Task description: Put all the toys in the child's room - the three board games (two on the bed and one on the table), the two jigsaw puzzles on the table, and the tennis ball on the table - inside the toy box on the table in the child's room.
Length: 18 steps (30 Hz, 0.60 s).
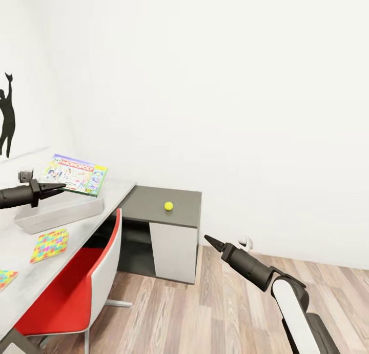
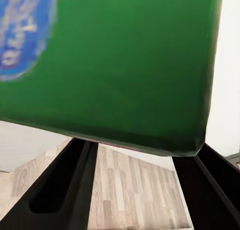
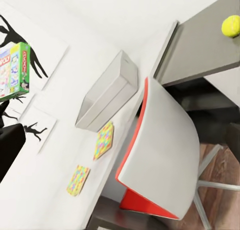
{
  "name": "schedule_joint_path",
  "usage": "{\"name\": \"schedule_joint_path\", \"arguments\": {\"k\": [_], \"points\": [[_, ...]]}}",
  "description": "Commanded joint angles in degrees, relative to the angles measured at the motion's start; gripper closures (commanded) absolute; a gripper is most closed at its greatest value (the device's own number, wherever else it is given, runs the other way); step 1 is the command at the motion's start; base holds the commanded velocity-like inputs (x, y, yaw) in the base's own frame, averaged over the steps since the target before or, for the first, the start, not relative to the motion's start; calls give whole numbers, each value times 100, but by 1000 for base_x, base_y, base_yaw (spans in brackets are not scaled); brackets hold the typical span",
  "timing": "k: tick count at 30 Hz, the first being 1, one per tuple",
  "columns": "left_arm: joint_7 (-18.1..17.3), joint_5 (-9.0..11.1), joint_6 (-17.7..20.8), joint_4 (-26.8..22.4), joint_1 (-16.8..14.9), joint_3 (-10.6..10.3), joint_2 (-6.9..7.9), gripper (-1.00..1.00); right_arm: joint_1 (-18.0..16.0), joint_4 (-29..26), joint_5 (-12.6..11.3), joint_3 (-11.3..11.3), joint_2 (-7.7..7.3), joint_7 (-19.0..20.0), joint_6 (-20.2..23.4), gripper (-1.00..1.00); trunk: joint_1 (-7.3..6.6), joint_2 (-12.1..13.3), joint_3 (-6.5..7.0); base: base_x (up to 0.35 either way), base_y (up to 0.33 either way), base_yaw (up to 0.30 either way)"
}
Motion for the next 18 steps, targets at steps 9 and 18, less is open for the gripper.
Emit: {"name": "schedule_joint_path", "arguments": {"k": [9,18], "points": [[-26,4,27,4,-8,10,1,100,-6,-11,-1,0,5,64,29,-100,7,-13,-13,318,13,152],[-26,5,27,4,-6,12,-3,100,-6,-11,-1,17,5,72,29,-100,7,-13,-13,302,-111,5]]}}
